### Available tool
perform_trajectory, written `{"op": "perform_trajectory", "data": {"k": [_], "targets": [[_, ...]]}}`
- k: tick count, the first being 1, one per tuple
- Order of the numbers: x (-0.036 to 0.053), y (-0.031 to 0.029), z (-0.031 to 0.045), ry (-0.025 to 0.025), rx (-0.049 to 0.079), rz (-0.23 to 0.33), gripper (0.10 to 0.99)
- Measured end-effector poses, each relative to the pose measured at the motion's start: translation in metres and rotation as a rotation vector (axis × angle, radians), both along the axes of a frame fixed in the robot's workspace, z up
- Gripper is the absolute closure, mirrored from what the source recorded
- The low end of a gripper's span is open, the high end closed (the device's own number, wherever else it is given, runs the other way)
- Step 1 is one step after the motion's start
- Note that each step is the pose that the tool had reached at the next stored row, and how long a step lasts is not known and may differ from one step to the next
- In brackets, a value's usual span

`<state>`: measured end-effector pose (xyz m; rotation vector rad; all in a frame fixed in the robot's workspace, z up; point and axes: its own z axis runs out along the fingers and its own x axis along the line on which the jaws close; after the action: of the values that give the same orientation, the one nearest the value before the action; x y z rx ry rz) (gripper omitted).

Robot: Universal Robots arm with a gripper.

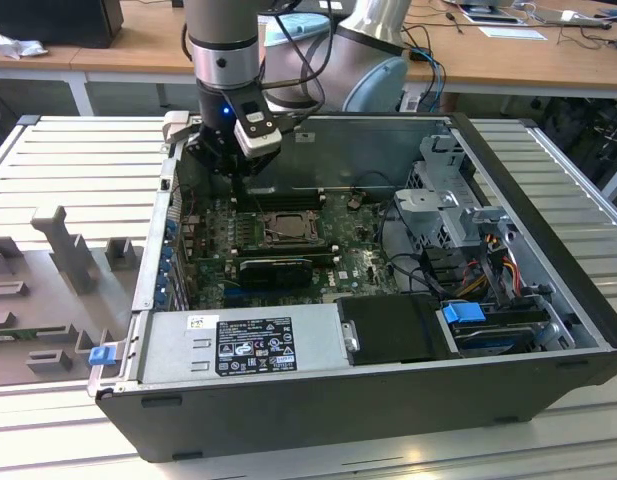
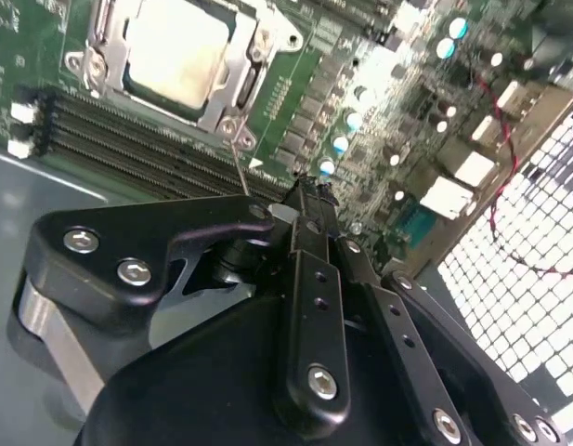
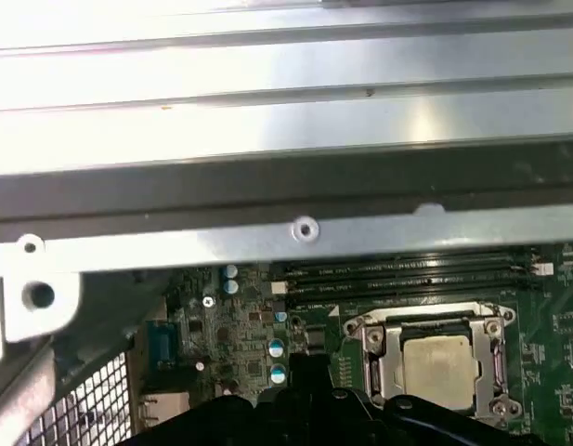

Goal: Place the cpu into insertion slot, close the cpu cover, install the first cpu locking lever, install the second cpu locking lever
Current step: 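Install the first cpu locking lever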

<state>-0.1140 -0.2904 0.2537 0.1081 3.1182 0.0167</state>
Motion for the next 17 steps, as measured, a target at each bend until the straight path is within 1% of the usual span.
{"op": "perform_trajectory", "data": {"k": [2, 4, 7, 9, 11, 14, 15, 16, 17], "targets": [[0.0002, 0.0049, 0.0000, -0.0001, 0.000, 0.004, 0.980], [0.0025, 0.0053, -0.0001, 0.0000, 0.000, 0.005, 0.980], [0.0117, 0.0057, -0.0004, 0.0001, 0.000, 0.005, 0.980], [0.0231, 0.0062, -0.0008, -0.0001, 0.000, 0.004, 0.980], [0.0321, 0.0065, -0.0011, 0.0001, 0.000, 0.004, 0.980], [0.0544, 0.0070, -0.0028, 0.0012, 0.000, 0.004, 0.980], [0.0634, 0.0070, -0.0031, 0.0015, 0.001, 0.004, 0.980], [0.0663, 0.0070, -0.0031, 0.0017, 0.010, 0.005, 0.980], [0.0664, 0.0068, -0.0034, -0.0003, 0.019, 0.005, 0.980]]}}
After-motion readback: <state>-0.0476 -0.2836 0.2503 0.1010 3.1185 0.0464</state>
